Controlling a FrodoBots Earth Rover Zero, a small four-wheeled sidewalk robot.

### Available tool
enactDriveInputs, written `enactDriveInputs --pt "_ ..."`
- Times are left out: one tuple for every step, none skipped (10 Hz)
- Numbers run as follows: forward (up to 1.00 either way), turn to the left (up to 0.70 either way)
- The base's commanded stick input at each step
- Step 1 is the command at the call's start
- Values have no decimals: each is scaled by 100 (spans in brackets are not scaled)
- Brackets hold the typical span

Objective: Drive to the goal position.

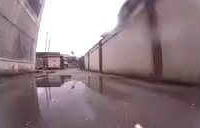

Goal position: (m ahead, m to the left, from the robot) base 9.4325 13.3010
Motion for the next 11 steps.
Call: enactDriveInputs --pt "70 13" --pt "70 13" --pt "70 14" --pt "70 14" --pt "70 14" --pt "70 14" --pt "70 14" --pt "70 14" --pt "70 14" --pt "70 14" --pt "70 14"
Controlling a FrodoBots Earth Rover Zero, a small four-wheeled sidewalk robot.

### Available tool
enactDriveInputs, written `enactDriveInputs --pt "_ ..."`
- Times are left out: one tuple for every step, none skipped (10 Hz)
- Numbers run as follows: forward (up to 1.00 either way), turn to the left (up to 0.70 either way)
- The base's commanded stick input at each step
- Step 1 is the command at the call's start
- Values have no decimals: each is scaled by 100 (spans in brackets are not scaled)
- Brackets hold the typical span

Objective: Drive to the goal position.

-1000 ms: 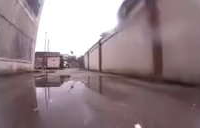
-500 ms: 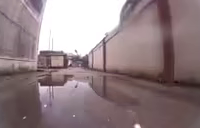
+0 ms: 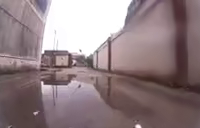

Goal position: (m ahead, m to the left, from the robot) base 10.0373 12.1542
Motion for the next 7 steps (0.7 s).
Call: enactDriveInputs --pt "70 14" --pt "70 14" --pt "70 14" --pt "70 14" --pt "70 14" --pt "70 14" --pt "70 14"
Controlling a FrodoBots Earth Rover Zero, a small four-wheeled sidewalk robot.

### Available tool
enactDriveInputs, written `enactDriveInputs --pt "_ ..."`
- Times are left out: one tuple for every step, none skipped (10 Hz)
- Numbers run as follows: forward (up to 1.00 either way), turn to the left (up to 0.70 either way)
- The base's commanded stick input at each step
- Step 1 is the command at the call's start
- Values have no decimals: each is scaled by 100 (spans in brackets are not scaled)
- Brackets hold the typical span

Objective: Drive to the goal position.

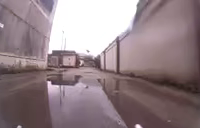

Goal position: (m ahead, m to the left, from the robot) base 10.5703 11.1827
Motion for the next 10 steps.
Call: enactDriveInputs --pt "70 14" --pt "70 14" --pt "70 14" --pt "70 14" --pt "70 14" --pt "70 14" --pt "70 14" --pt "70 14" --pt "70 14" --pt "70 14"
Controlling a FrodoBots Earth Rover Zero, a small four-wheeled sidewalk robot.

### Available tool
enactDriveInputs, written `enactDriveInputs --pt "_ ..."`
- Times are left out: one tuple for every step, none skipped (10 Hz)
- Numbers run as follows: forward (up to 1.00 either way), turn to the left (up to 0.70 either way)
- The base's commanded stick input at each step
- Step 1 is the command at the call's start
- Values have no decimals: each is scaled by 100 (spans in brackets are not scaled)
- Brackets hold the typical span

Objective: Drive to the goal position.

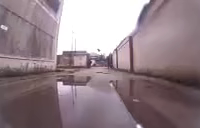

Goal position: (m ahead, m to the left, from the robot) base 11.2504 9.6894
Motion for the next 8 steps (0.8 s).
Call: enactDriveInputs --pt "70 14" --pt "70 14" --pt "70 14" --pt "70 14" --pt "70 8" --pt "70 -6" --pt "70 -16" --pt "70 -21"
